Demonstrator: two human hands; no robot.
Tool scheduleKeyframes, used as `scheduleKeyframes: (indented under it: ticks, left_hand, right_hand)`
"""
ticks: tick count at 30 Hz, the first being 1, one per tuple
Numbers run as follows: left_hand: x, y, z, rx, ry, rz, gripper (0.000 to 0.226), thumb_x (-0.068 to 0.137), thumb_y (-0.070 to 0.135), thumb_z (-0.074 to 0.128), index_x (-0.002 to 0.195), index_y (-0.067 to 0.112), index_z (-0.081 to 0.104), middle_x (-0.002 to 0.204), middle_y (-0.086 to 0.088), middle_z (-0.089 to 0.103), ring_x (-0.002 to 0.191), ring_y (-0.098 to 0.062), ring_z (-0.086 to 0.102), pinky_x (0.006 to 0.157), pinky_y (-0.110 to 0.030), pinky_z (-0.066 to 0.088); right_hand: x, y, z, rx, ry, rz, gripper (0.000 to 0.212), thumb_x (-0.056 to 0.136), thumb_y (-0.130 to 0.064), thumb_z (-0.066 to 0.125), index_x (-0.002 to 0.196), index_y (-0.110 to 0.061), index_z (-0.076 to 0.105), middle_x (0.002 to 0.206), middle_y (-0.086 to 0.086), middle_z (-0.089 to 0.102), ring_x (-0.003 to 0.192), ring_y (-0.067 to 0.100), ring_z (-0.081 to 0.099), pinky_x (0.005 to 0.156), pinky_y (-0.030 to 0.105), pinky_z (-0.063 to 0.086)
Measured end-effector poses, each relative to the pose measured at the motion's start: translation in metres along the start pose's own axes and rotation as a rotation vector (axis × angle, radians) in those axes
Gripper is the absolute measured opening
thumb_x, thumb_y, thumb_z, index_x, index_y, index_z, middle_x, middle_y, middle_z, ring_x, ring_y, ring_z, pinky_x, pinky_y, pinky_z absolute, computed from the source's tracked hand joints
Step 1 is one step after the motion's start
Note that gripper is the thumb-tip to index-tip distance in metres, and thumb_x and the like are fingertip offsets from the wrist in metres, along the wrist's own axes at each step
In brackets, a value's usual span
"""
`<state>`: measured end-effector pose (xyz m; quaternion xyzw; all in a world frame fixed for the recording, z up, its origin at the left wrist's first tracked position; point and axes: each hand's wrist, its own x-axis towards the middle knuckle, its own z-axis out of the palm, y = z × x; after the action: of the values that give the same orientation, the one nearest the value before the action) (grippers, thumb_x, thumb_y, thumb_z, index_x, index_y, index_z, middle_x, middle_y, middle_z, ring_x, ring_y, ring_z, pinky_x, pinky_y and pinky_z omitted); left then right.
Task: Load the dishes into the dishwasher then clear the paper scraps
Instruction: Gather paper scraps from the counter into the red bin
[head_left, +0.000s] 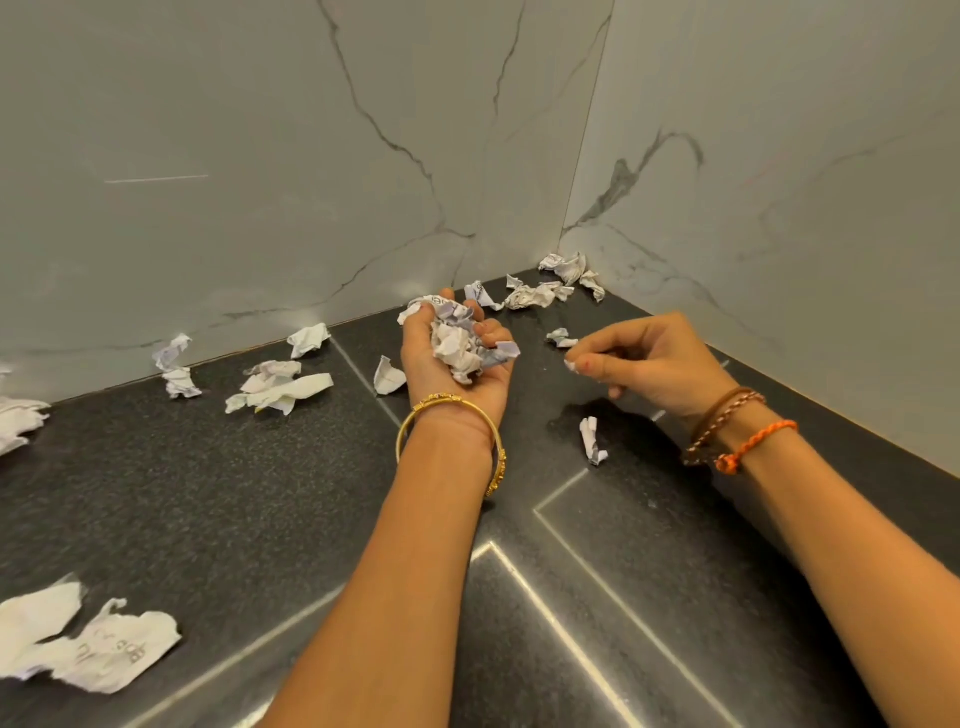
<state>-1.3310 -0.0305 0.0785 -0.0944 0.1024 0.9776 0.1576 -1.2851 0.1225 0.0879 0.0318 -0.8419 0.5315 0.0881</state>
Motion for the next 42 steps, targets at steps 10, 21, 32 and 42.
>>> scheduleKeyframes:
  ticks: [10, 21, 32, 42]
  left_hand:
    - [-0.003, -0.003, 0.002, 0.044, -0.002, -0.011, 0.055, 0.095, 0.028, 0.039, 0.05, 0.009, 0.065, 0.064, -0.002, 0.045, 0.054, -0.01, 0.037, 0.04, -0.012, 0.036]
    - [-0.005, -0.018, 0.004, 0.123, 0.001, -0.013, 0.026, 0.094, 0.027, 0.045, 0.079, 0.011, 0.058, 0.062, -0.003, 0.062, 0.051, -0.013, 0.063, 0.056, -0.021, 0.053]
    - [-0.01, -0.024, 0.006, 0.106, -0.012, -0.126, 0.044, 0.091, 0.039, 0.047, 0.06, 0.009, 0.059, 0.054, -0.001, 0.055, 0.045, -0.01, 0.056, 0.046, -0.015, 0.05]
    - [0.014, -0.019, 0.006, 0.223, -0.023, -0.16, 0.034, 0.094, 0.036, 0.038, 0.065, 0.018, 0.039, 0.044, 0.006, 0.042, 0.029, -0.003, 0.033, 0.025, -0.01, 0.022]
  right_hand:
    - [-0.035, -0.001, 0.008, -0.48, -0.1, -0.152, 0.011, 0.073, -0.007, 0.075, 0.08, -0.016, 0.076, 0.082, -0.001, 0.071, 0.073, 0.009, 0.063, 0.066, 0.015, 0.049]
    - [-0.022, -0.014, 0.061, 0.142, 0.65, -0.457, 0.024, 0.073, -0.005, 0.071, 0.078, -0.028, 0.072, 0.077, -0.016, 0.067, 0.075, -0.002, 0.064, 0.072, 0.014, 0.05]
    - [-0.011, -0.004, 0.078, -0.487, 0.687, -0.452, 0.023, 0.079, -0.035, 0.051, 0.088, -0.033, 0.073, 0.092, -0.011, 0.053, 0.088, 0.003, 0.028, 0.071, 0.018, 0.022]
    - [0.007, 0.013, 0.045, -0.2, 0.577, -0.082, 0.041, 0.078, -0.013, 0.067, 0.114, -0.028, 0.057, 0.107, -0.003, 0.041, 0.103, 0.014, 0.045, 0.088, 0.022, 0.04]
